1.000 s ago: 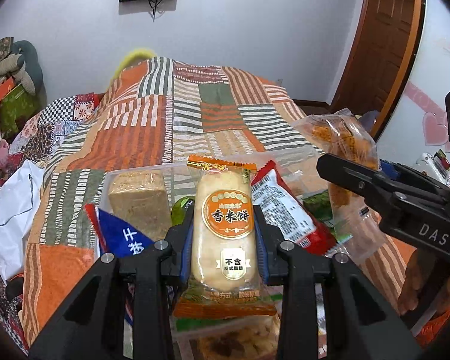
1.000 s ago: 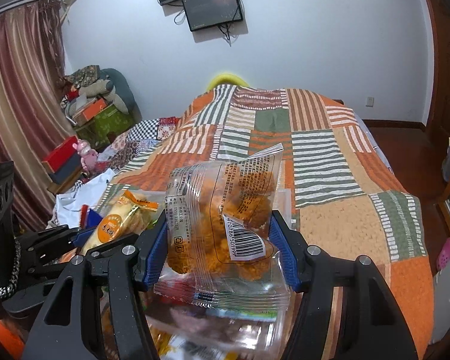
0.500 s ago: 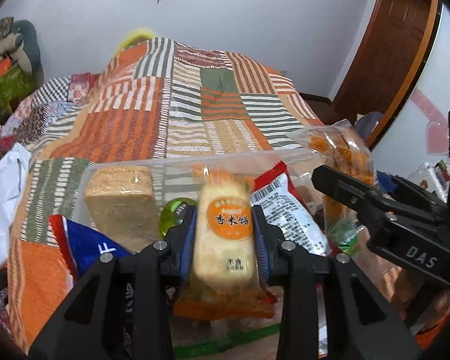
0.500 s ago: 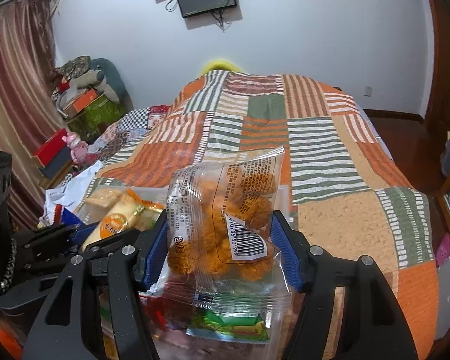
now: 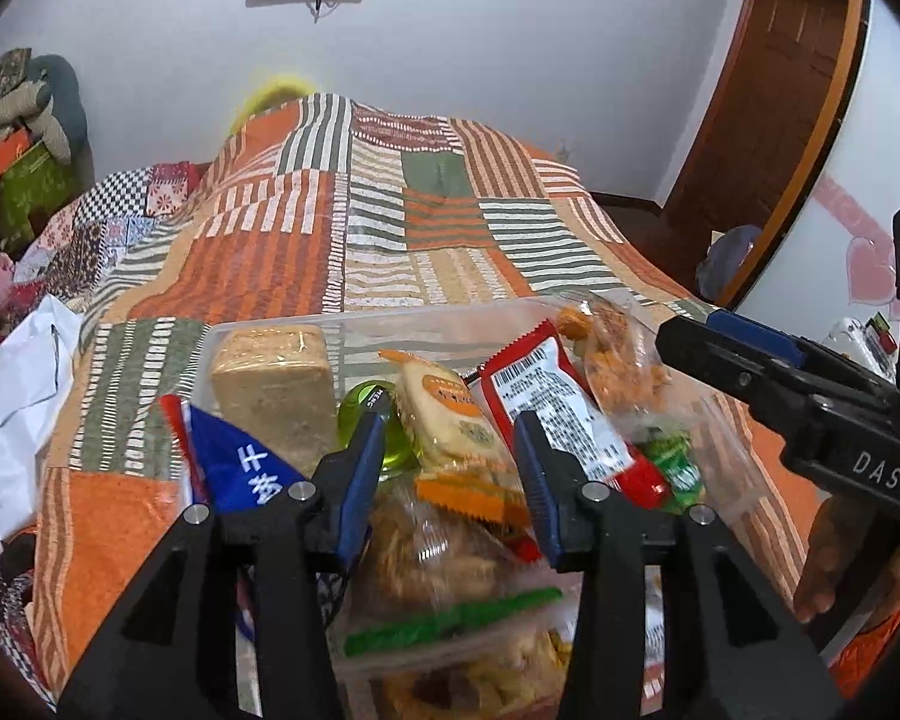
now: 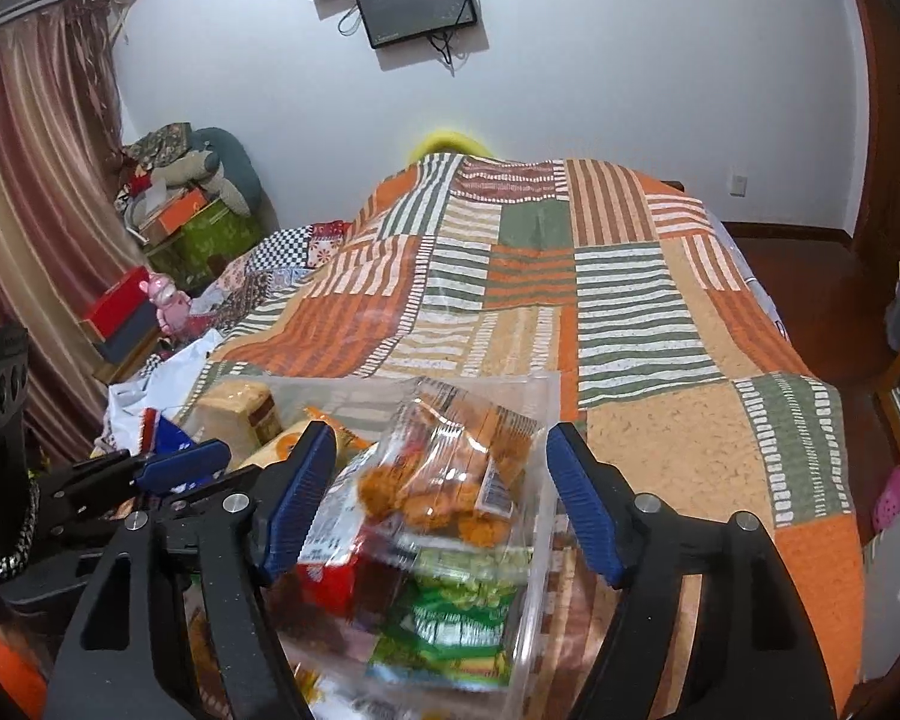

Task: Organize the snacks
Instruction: 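Open left tool to drop the rice cake into the box while right tool releases the nugget bag, then grasp the square nut cake with left tool while right tool grasps the white-and-yellow bag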

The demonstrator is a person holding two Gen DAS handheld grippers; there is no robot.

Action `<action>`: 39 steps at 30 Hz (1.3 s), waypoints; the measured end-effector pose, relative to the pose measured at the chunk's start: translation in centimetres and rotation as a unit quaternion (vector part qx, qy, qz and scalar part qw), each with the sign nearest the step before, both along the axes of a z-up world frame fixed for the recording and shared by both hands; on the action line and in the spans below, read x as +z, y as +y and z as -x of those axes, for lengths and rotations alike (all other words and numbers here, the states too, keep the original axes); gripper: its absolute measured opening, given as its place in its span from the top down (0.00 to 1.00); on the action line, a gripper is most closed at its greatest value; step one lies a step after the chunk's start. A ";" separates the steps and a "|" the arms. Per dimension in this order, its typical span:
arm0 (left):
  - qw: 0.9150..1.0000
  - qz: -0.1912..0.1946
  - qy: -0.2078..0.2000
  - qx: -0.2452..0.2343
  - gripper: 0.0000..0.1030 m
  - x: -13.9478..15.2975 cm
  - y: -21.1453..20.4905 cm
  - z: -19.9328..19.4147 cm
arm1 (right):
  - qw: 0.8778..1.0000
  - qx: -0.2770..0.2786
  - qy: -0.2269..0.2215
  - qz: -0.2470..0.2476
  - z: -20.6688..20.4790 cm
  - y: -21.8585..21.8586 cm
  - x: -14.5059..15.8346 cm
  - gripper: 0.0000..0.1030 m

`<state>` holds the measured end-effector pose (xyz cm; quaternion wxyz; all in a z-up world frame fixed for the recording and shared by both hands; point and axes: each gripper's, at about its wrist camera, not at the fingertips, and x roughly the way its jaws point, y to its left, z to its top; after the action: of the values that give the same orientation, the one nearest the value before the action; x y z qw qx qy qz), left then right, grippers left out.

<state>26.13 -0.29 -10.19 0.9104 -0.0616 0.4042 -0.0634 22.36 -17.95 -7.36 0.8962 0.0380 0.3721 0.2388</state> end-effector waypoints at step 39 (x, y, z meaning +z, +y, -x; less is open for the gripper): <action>0.999 -0.038 0.036 -0.001 0.32 -3.4 3.2 11.8 | 0.992 0.042 0.095 0.069 6.5 2.7 -7.2 0.29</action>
<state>14.32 2.89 -13.55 0.8968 -0.0287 0.4391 -0.0468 15.83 -15.26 -14.53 0.8464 -0.0166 0.4725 0.2452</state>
